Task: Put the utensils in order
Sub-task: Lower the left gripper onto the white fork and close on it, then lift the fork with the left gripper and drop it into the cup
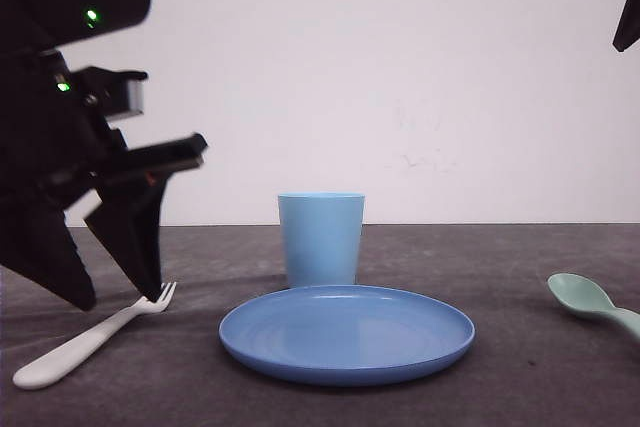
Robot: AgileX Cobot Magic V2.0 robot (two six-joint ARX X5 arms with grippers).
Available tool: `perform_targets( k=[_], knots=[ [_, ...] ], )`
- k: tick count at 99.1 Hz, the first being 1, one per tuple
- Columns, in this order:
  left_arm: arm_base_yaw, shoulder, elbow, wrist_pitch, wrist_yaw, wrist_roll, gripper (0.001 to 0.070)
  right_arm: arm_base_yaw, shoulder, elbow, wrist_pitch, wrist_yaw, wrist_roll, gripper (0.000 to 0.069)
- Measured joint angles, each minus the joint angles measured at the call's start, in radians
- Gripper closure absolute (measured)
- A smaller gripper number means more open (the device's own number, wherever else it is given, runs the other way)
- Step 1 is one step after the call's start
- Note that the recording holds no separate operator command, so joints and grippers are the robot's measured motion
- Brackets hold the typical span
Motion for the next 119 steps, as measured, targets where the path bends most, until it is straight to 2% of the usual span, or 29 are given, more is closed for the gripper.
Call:
perform_targets(
  k=[27, 35, 49, 56, 84, 92, 108, 119],
  knots=[
    [-0.007, 0.051, 0.005, 0.010, -0.009, -0.013, 0.0420, 0.000, 0.000, 0.000, -0.001, 0.000, 0.000, 0.0224],
    [-0.007, 0.061, 0.011, 0.013, -0.019, -0.016, 0.0478, 0.000, 0.000, 0.000, -0.001, 0.000, 0.000, 0.0224],
    [-0.006, 0.068, 0.012, 0.014, -0.031, -0.017, 0.0619, 0.000, 0.000, 0.000, -0.001, 0.000, 0.000, 0.0224],
    [-0.006, 0.068, 0.014, 0.015, -0.030, -0.021, 0.0658, 0.000, 0.000, 0.000, -0.001, 0.000, 0.000, 0.0224],
    [-0.009, 0.064, 0.039, -0.014, -0.035, -0.024, 0.0668, 0.000, 0.000, 0.000, -0.003, 0.000, 0.000, 0.0224],
    [-0.014, 0.027, 0.060, -0.007, -0.064, -0.023, 0.0668, 0.000, 0.000, 0.000, -0.004, 0.000, 0.000, 0.0224],
    [-0.035, -0.118, 0.091, 0.180, -0.126, 0.018, 0.0668, 0.000, 0.000, 0.000, -0.005, 0.000, 0.000, 0.0224],
    [-0.055, -0.157, 0.094, 0.354, -0.199, 0.057, 0.0668, 0.000, 0.000, 0.000, -0.004, 0.000, 0.000, 0.0224]
  ],
)
